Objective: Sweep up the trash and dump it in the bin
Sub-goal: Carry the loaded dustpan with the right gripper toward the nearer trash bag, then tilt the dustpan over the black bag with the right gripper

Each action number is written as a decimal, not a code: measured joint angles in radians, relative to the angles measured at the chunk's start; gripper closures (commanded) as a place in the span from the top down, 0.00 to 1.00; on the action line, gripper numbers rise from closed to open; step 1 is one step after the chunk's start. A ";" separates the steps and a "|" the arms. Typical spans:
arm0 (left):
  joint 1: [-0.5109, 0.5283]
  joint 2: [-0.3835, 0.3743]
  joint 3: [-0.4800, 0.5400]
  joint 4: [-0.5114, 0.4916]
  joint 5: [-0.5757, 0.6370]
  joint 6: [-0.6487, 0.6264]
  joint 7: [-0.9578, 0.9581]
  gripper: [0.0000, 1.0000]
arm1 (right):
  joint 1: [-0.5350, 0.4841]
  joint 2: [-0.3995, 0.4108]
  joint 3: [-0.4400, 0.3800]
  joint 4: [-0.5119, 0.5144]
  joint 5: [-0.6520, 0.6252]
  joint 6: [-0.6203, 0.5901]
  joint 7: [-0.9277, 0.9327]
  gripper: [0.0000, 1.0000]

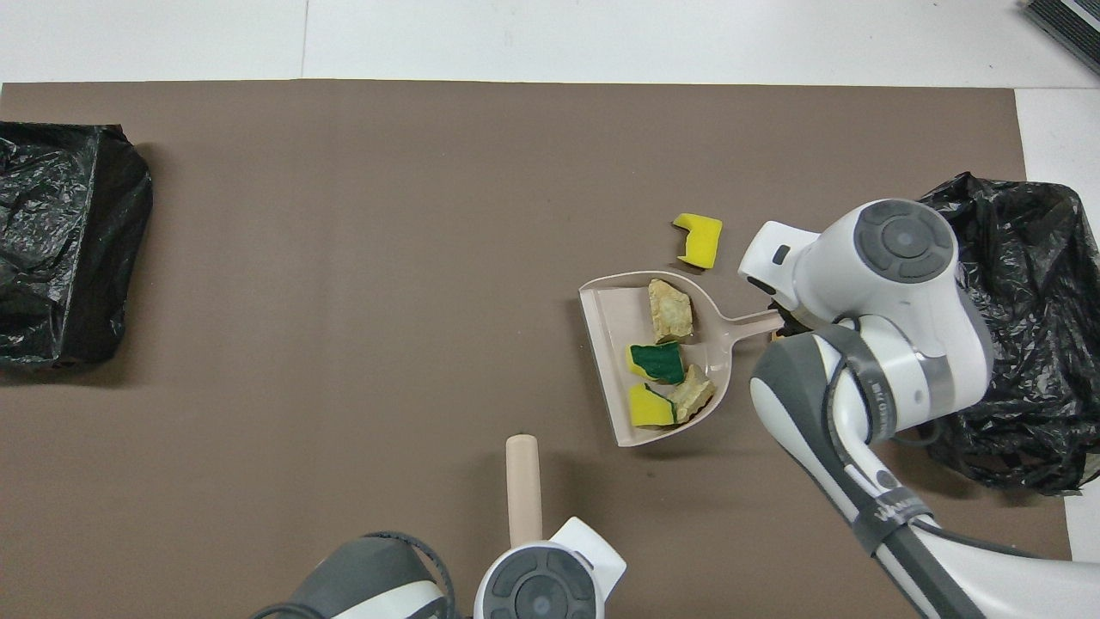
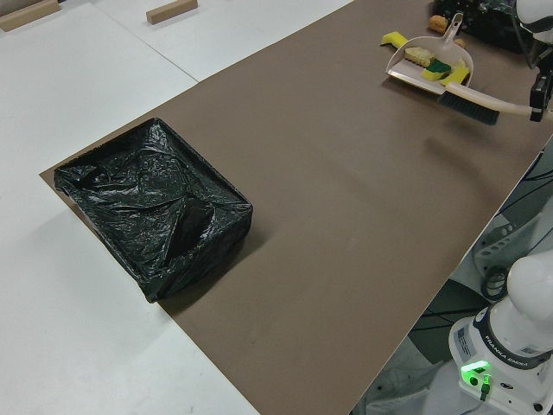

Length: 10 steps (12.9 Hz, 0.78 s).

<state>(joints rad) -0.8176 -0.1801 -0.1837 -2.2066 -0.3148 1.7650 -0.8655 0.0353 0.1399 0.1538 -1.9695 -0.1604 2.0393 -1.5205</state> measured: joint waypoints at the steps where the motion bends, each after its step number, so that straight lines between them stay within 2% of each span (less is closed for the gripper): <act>1: -0.009 -0.034 -0.001 -0.056 0.000 0.028 -0.002 0.00 | -0.029 -0.010 0.000 0.029 0.008 -0.040 -0.047 0.00; 3: -0.023 -0.065 -0.004 -0.142 0.001 0.106 -0.002 0.00 | -0.111 -0.020 -0.002 0.072 0.020 -0.079 -0.140 0.00; 6: -0.035 -0.063 -0.005 -0.231 0.003 0.229 -0.002 0.00 | -0.279 -0.021 -0.007 0.111 0.021 -0.080 -0.272 0.00; 10: -0.037 -0.029 -0.003 -0.271 0.006 0.323 0.021 0.00 | -0.465 -0.023 -0.011 0.241 0.022 -0.121 -0.385 0.00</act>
<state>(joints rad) -0.8548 -0.2090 -0.1862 -2.4781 -0.3086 2.0877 -0.8445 -0.4301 0.1172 0.1426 -1.7282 -0.1383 1.9179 -1.9057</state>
